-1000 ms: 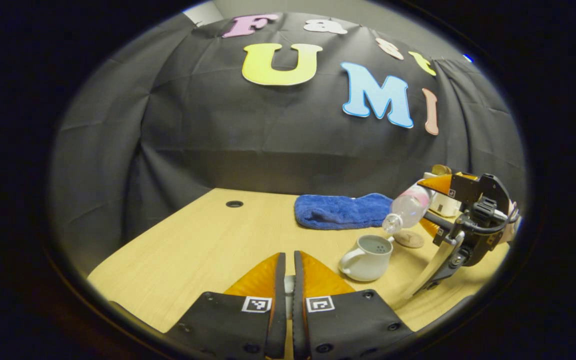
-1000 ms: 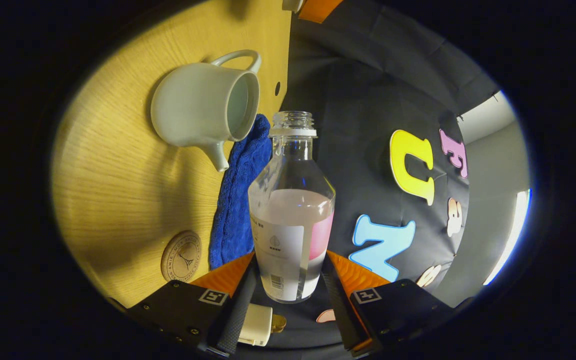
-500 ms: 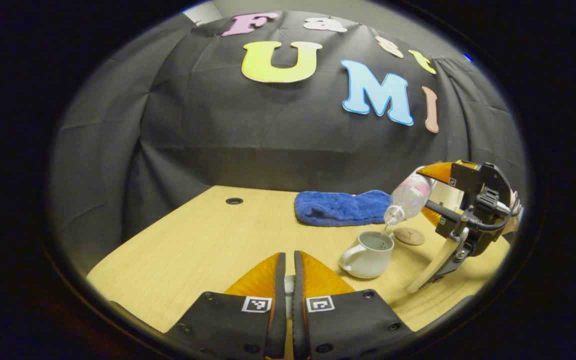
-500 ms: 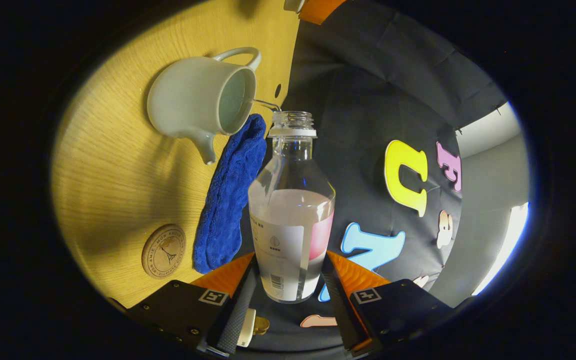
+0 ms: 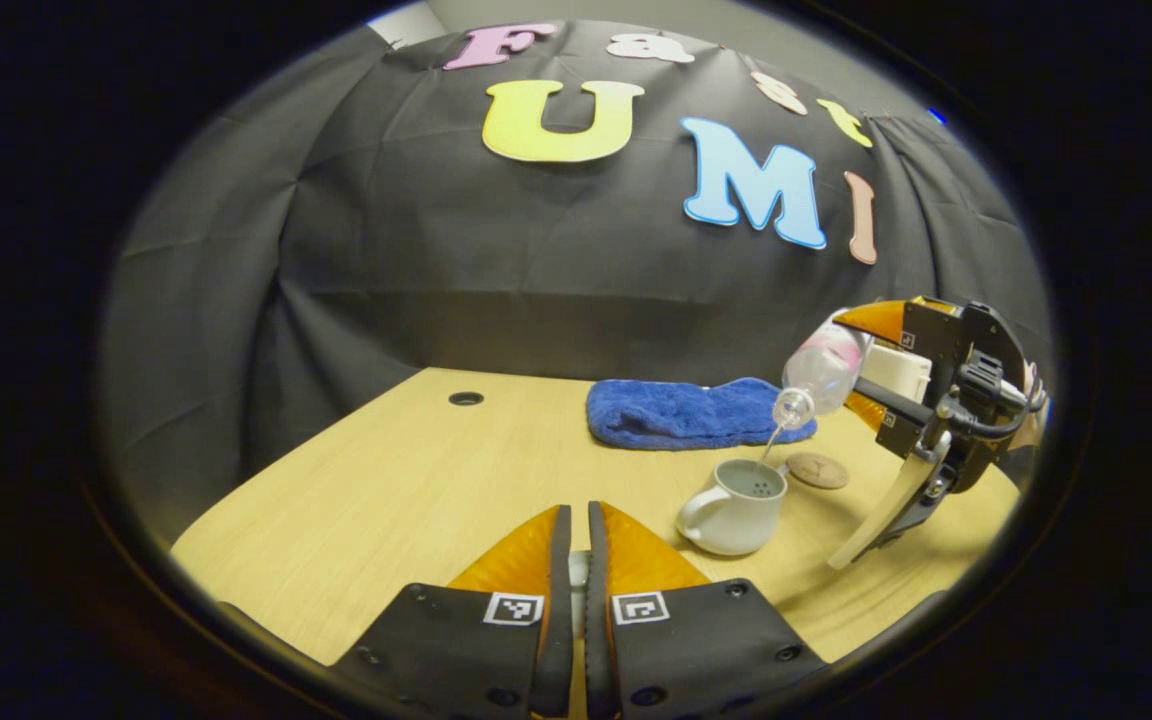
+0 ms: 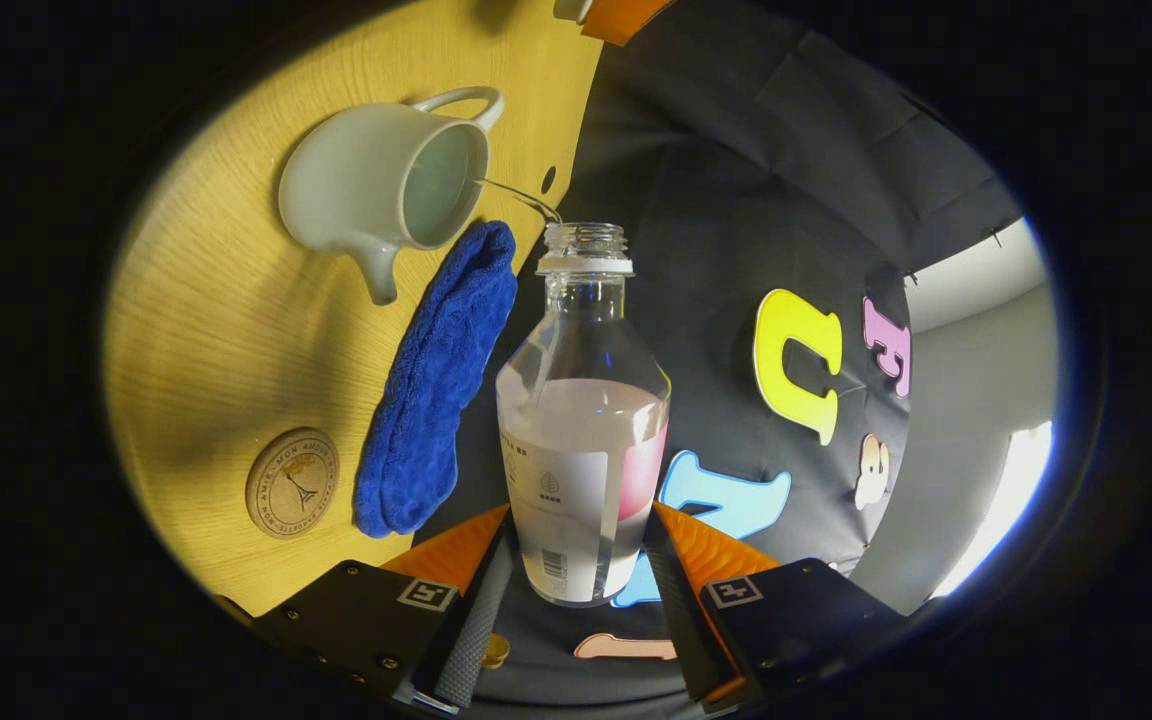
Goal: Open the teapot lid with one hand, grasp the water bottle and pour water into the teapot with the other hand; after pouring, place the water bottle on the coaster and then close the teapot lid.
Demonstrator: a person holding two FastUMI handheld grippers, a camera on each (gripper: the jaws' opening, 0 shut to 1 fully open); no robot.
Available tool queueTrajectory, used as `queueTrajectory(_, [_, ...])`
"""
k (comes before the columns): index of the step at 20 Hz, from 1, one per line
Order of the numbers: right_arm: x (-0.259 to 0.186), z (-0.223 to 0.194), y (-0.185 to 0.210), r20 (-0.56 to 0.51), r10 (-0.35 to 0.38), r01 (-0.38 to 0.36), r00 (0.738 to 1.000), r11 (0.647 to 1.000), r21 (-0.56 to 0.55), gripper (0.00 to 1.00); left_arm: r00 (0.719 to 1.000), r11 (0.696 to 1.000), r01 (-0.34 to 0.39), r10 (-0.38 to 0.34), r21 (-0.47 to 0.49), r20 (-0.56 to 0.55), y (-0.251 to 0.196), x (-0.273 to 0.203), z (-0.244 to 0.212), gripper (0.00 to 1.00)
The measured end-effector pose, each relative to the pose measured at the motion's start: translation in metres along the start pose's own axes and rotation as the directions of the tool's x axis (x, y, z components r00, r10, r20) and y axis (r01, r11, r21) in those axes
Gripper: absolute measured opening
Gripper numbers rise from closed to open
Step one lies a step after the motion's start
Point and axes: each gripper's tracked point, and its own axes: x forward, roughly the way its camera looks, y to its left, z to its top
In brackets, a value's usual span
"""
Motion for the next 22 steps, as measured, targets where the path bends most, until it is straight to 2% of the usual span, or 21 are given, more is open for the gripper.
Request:
queueTrajectory(16, [0.0003,0.0022,-0.0007,0.029,-0.077,0.080,0.997,0.988,-0.134,0.75,1.000,1.000,0.011,-0.011,-0.003,-0.012,-0.0005,0.0008,-0.0040,0.12])
queueTrajectory(22, [0.0040,0.0018,-0.0037,0.050,-0.083,0.091,0.995,0.977,-0.191,0.75,1.000,1.000,0.016,-0.016,-0.006,-0.019,-0.0005,0.0013,-0.0064,0.12])
